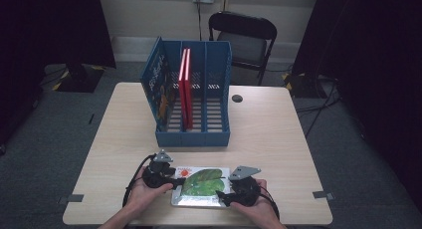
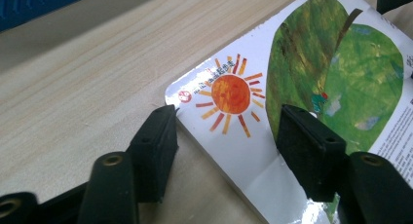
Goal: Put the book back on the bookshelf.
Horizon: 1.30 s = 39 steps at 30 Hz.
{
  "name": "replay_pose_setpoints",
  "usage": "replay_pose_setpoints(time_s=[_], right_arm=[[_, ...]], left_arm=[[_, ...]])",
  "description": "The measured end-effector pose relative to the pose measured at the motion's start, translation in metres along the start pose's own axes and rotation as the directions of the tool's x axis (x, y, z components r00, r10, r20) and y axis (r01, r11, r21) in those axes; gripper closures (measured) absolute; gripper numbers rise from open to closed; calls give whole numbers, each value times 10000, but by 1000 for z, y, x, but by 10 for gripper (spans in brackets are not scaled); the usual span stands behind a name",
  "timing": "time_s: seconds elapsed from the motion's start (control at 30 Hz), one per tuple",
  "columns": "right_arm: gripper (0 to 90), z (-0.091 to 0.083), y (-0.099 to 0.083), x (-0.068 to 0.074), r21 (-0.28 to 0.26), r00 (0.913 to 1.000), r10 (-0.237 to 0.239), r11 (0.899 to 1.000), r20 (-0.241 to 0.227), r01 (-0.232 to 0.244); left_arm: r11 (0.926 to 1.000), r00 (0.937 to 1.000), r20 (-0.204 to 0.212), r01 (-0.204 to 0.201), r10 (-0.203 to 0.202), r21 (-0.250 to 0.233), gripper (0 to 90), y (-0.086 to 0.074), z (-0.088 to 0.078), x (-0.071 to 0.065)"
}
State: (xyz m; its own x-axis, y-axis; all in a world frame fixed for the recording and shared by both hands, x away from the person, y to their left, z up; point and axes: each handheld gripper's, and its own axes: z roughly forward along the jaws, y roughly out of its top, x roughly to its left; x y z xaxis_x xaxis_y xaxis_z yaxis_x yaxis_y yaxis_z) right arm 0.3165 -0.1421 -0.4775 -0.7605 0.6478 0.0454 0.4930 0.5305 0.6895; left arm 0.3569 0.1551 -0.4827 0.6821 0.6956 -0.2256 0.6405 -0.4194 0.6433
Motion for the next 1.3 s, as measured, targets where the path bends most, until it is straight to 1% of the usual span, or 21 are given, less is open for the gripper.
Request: replay_pose_setpoints(time_s=[0.1,0.13,0.2,0.3,0.37,0.4,0.47,0.57,0.6,0.63,0.67,0.7,0.73,0.77,0.8,0.87,0.9,1.0,1.13,1.23,1.3], right_arm=[[291,1,-1,-2,-55,9999,141,9999,-79,-141],[286,1,-1,-2,-60,9998,154,9999,-87,-154],[276,2,-2,-3,-99,9998,172,9998,-109,-173],[270,2,-1,-3,-94,9998,188,9998,-87,-188],[271,2,-2,-3,-147,9998,196,9997,-65,-197],[271,2,-2,-3,-162,9998,200,9997,-68,-201],[271,2,-3,-3,-178,9998,197,9996,-69,-199],[273,2,-3,-2,-208,9997,242,9995,-33,-243],[273,2,-3,-2,-226,9997,239,9995,-37,-240],[272,2,-4,-2,-249,9997,236,9994,-51,-237],[271,2,-4,-2,-261,9997,239,9994,-64,-241],[271,2,-4,-3,-286,9997,225,9993,-71,-227],[271,2,-4,-3,-299,9997,236,9993,-77,-238],[270,2,-5,-3,-307,9996,248,9992,-98,-251],[269,2,-5,-3,-286,9994,315,9991,-129,-319],[268,1,-5,-4,-261,9993,328,9991,-193,-333],[268,1,-5,-4,-242,9990,393,9989,-223,-398],[239,2,-6,-4,-194,9983,520,9984,-268,-526],[222,1,-5,-2,-55,9984,457,9989,-322,-459],[204,2,-4,-2,-24,9985,417,9991,-359,-418],[174,1,-5,0,45,9985,366,9993,-416,-364]], left_arm=[[9999,9999,-56,-145,144,-49,398,2,2,0],[9998,9998,-62,-198,199,82,398,3,2,0],[9999,9998,-135,-146,146,16,398,5,3,-1],[9994,9993,-185,-327,324,-150,393,4,4,-1],[9982,9993,-122,-367,362,-466,376,1,6,1],[9987,9998,-83,-181,177,-471,364,1,6,1],[9988,9998,-77,-184,180,-451,347,3,8,2],[9989,9999,-98,60,-65,-467,326,5,10,0],[9990,10000,-39,39,-41,-443,298,5,11,-1],[9989,10000,-80,41,-45,-466,278,5,11,-1],[9987,9999,-91,108,-113,-496,277,5,11,-2],[9980,9995,33,329,-328,-548,274,6,11,-1],[9960,9978,298,609,-591,-651,272,5,10,3],[9946,9961,466,777,-746,-688,281,5,10,6],[9940,9952,545,854,-818,-678,301,5,9,8],[9898,9901,814,1205,-1143,-762,310,5,8,11],[9889,9886,905,1270,-1199,-771,312,5,8,12],[9885,9883,934,1282,-1206,-807,312,5,8,13],[9857,9850,1020,1478,-1393,-811,310,4,8,13],[9855,9847,1033,1489,-1403,-818,291,4,9,13],[9852,9843,1050,1506,-1417,-822,298,4,8,13]])
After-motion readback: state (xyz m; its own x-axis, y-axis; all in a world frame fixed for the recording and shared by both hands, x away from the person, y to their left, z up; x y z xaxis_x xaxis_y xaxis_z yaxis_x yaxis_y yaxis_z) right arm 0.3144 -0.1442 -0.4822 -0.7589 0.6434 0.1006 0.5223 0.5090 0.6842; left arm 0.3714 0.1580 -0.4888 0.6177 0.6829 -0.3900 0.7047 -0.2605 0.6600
